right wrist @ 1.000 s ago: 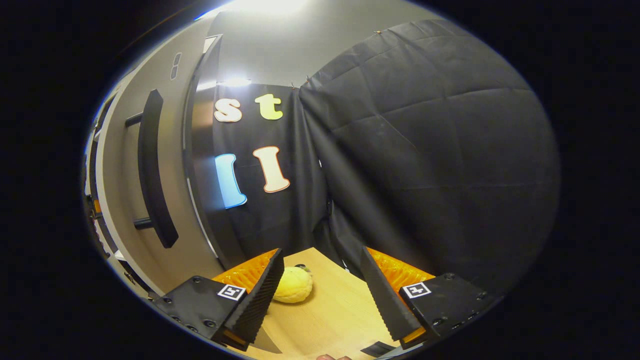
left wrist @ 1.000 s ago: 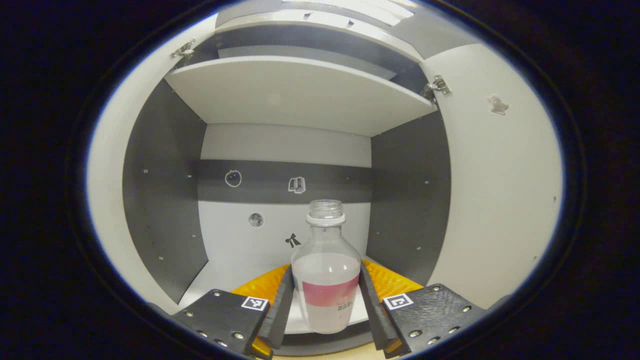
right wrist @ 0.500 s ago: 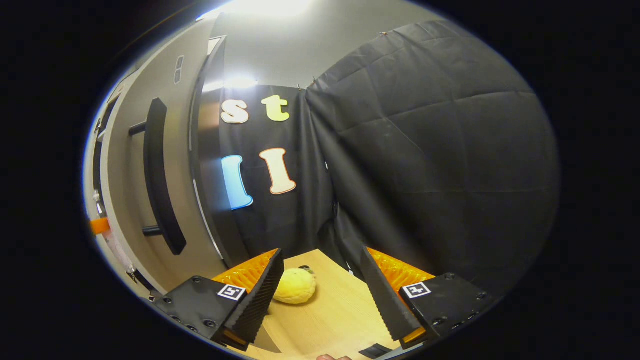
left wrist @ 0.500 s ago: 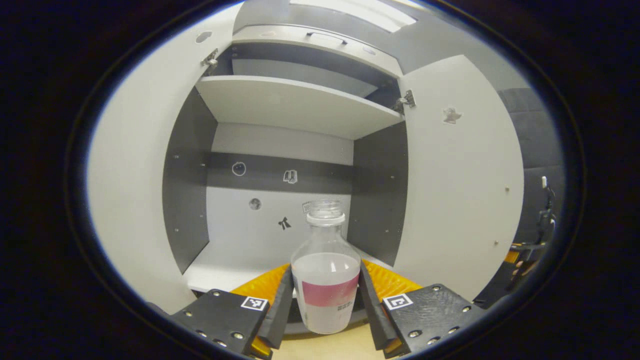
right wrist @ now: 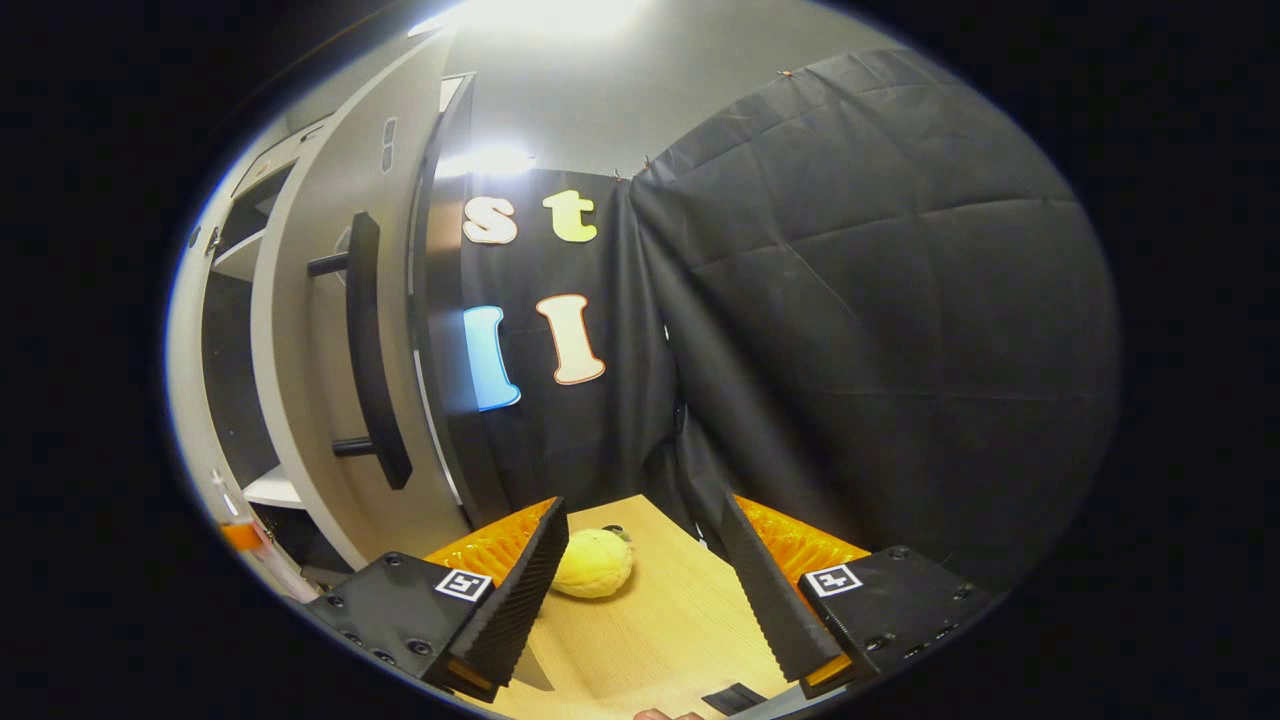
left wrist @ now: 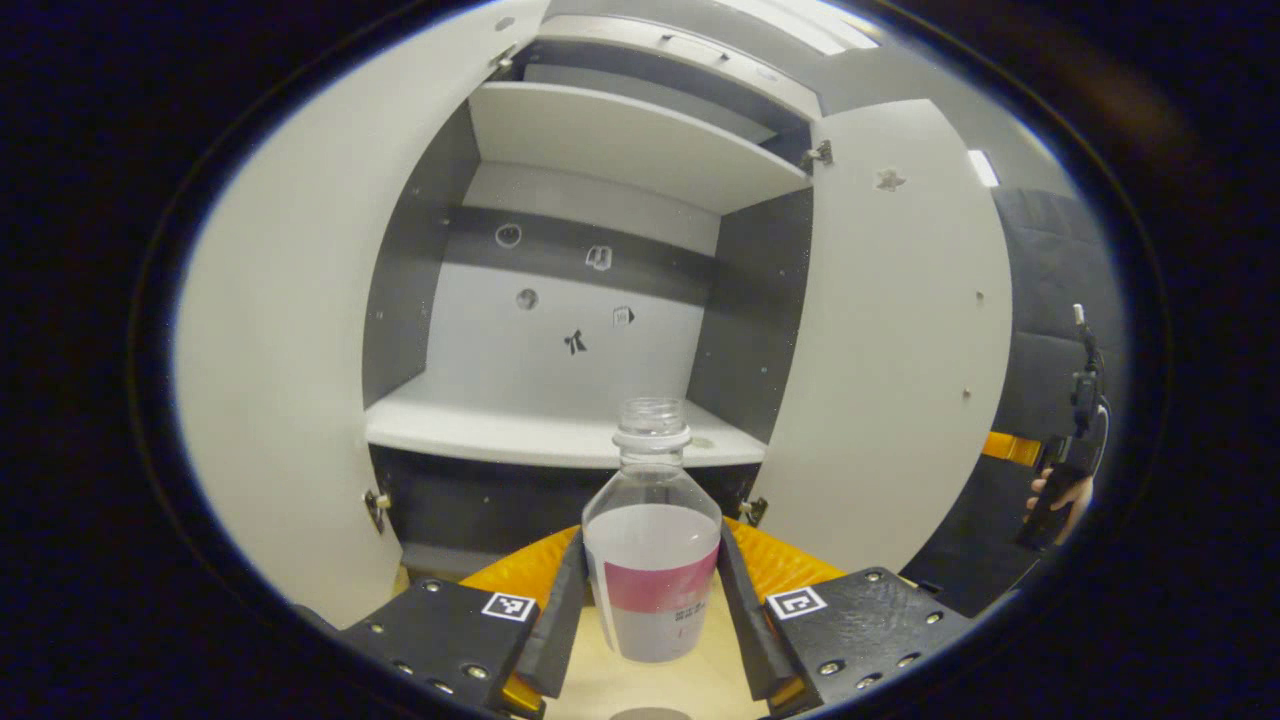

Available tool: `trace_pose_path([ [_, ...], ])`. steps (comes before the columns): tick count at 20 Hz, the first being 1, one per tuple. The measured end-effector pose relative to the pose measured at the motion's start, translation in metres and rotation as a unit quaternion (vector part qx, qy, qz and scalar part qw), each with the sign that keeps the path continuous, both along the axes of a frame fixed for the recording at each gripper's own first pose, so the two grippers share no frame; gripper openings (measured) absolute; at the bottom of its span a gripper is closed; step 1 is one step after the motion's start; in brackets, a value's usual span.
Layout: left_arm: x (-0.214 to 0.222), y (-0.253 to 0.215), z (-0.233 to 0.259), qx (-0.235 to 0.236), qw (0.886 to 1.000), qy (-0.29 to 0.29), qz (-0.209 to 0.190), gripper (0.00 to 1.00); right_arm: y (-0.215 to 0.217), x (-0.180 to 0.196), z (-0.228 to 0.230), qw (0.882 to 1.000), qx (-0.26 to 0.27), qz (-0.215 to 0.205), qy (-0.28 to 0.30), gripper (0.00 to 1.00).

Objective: Grasp the bottle in the cabinet with the left hand and place it on the coaster, then close the right door with the right hand and the left door with the left hand.

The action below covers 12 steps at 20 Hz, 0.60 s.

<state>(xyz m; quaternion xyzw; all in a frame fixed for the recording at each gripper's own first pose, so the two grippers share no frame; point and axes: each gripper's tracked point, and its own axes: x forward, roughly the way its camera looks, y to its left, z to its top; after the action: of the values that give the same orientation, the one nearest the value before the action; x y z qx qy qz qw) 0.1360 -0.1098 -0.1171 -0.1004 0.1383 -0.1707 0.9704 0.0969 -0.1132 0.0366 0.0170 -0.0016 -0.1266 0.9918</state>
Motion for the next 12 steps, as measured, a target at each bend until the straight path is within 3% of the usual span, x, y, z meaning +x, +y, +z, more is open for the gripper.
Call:
trace_pose_path([
  [6, -0.040, -0.004, -0.096, 0.007, 0.998, 0.060, -0.004, 0.69, 0.007, -0.025, -0.006, 1.000, 0.004, -0.003, 0.007, 0.98],
  [12, -0.065, -0.004, -0.152, 0.044, 0.998, 0.047, -0.004, 0.69, 0.012, -0.052, -0.015, 1.000, -0.011, -0.003, 0.022, 0.98],
])
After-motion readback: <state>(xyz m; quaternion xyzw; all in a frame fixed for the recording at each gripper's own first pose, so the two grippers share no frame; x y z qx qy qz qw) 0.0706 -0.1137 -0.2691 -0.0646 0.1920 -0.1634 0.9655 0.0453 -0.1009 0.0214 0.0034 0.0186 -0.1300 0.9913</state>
